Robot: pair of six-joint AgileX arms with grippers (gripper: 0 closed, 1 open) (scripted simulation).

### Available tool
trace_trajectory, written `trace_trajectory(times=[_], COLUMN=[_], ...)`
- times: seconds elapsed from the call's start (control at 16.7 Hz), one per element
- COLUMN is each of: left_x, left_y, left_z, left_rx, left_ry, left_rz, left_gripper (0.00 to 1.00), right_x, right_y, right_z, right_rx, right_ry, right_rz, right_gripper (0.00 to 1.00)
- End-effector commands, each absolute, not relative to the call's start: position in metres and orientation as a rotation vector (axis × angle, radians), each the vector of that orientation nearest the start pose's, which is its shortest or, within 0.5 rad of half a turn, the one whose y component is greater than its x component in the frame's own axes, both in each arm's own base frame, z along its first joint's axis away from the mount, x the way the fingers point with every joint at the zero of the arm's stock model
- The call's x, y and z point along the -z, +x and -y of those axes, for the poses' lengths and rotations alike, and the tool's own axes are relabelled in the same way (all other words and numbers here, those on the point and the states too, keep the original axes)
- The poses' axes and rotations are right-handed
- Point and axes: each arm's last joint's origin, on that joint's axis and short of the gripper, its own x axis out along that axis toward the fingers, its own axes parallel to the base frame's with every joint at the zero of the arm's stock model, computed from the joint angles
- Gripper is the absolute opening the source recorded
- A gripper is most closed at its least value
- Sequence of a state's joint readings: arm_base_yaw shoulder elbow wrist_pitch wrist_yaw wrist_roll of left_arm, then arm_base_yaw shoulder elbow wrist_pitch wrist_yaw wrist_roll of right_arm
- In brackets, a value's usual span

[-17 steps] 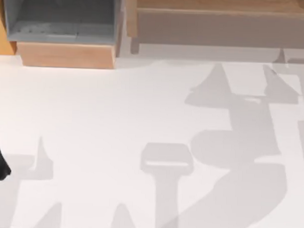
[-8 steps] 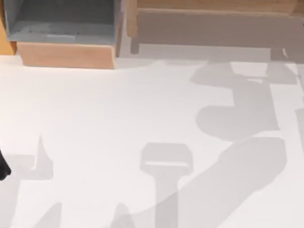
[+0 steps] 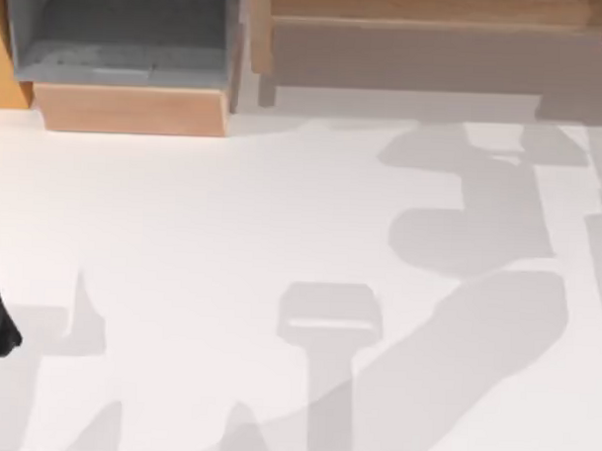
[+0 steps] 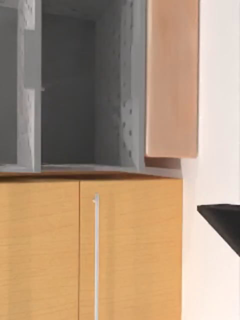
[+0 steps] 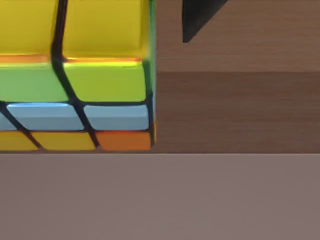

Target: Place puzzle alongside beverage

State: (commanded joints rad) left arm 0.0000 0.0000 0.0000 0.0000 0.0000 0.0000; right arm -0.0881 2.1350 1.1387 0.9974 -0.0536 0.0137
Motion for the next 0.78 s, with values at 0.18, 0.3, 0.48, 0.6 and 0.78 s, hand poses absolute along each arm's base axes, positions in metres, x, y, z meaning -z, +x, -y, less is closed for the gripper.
trace_trajectory(times=[0.18, 0.3, 0.48, 0.6, 0.78], left_x=[-0.1600, -0.1600, -0.1600, -0.1600, -0.1600], left_y=[0.1057, 0.1057, 0.1057, 0.1057, 0.1057], left_z=[0.0012, 0.0012, 0.0012, 0.0012, 0.0012], left_rx=[0.000, 0.000, 0.000, 0.000, 0.000], left_ry=[0.000, 0.000, 0.000, 0.000, 0.000], left_rz=[0.000, 0.000, 0.000, 0.000, 0.000], left_gripper=[1.00, 1.00, 1.00, 1.00, 1.00], right_x=[-0.1492, -0.1492, -0.1492, -0.1492, -0.1492], right_y=[0.4476, 0.4476, 0.4476, 0.4476, 0.4476], right_z=[0.0335, 0.0335, 0.0335, 0.0335, 0.0335], right_rx=[0.010, 0.010, 0.010, 0.010, 0.010], right_ry=[0.000, 0.000, 0.000, 0.000, 0.000], right_rz=[0.000, 0.000, 0.000, 0.000, 0.000], right_gripper=[0.47, 0.32, 0.10, 0.00, 0.00])
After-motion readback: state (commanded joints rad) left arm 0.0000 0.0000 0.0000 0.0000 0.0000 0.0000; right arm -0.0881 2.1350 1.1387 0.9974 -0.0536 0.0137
